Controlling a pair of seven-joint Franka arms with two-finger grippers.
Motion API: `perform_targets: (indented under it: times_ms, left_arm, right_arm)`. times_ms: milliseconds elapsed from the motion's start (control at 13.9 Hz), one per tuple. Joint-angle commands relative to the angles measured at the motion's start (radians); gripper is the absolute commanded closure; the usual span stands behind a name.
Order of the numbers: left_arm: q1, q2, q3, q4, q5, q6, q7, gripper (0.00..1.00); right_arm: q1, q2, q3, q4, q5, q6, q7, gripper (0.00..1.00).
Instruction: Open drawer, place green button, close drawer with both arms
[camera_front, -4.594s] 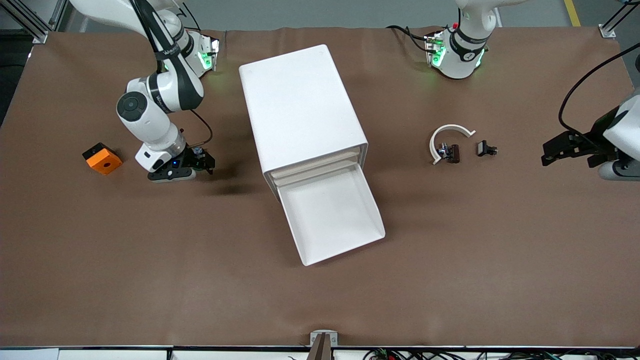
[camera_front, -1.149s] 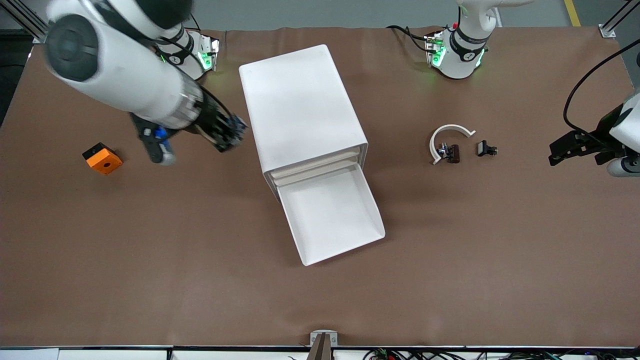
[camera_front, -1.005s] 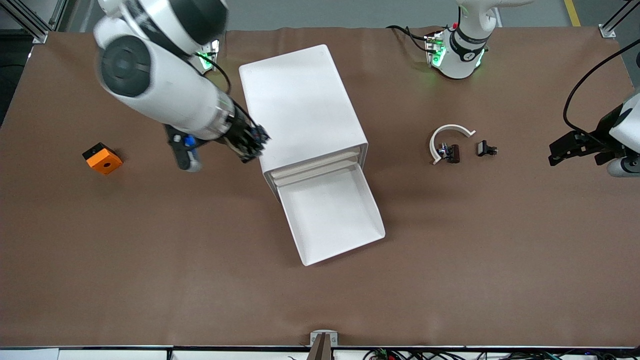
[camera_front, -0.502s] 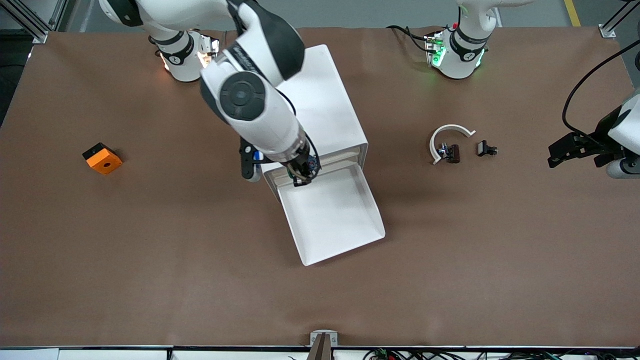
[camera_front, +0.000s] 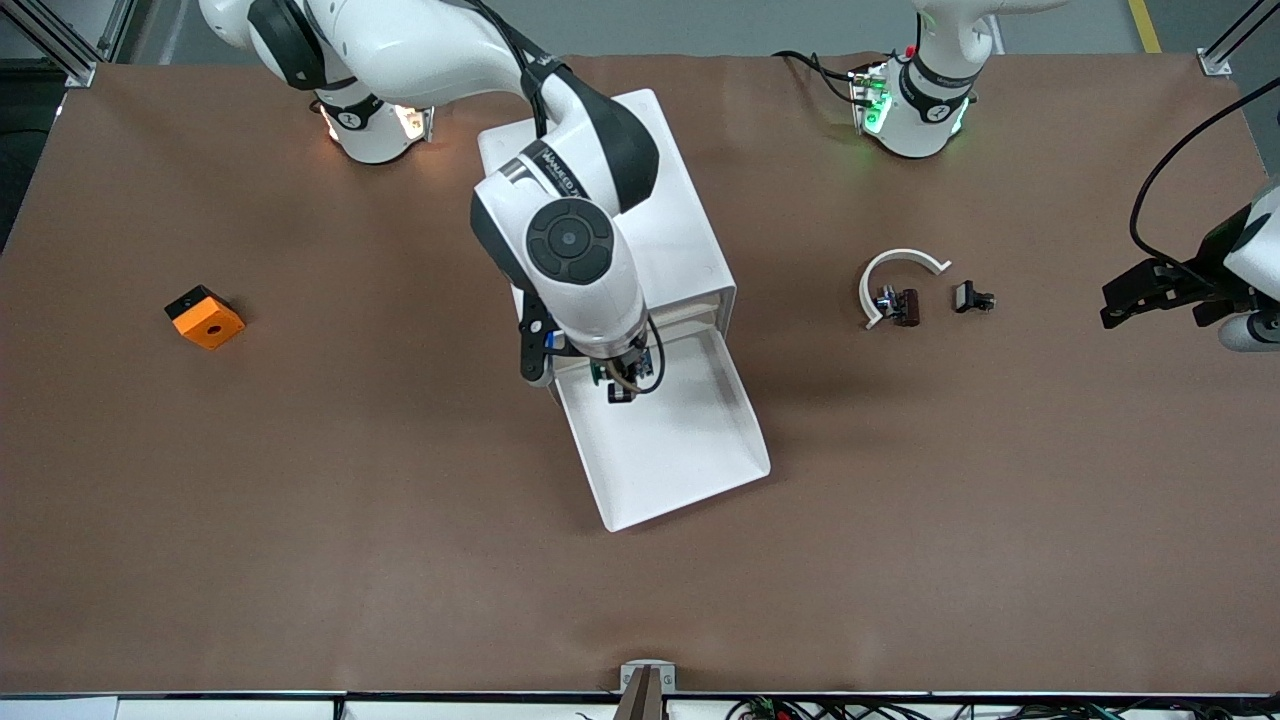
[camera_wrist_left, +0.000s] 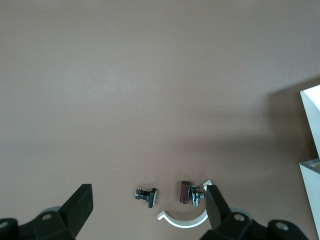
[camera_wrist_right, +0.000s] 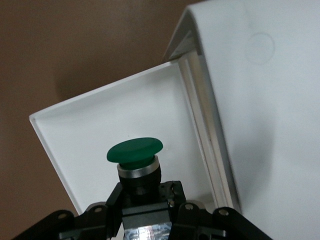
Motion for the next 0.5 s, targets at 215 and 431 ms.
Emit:
perform_targets:
  times_ms: [215, 431]
  left_arm:
    - [0.007, -0.01, 0.004, 0.02, -0.039, -0.013, -0.002, 0.0]
    - [0.004, -0.007, 0.004, 0.045, -0.038, -0.013, -0.003, 0.0]
  right_arm:
    - [-0.001, 0.088, -0.04, 0.061, -0.006, 0.062, 0.024, 1.0]
    - [-0.004, 0.096, -0.04, 0.062, -0.006, 0.097, 0.025, 1.0]
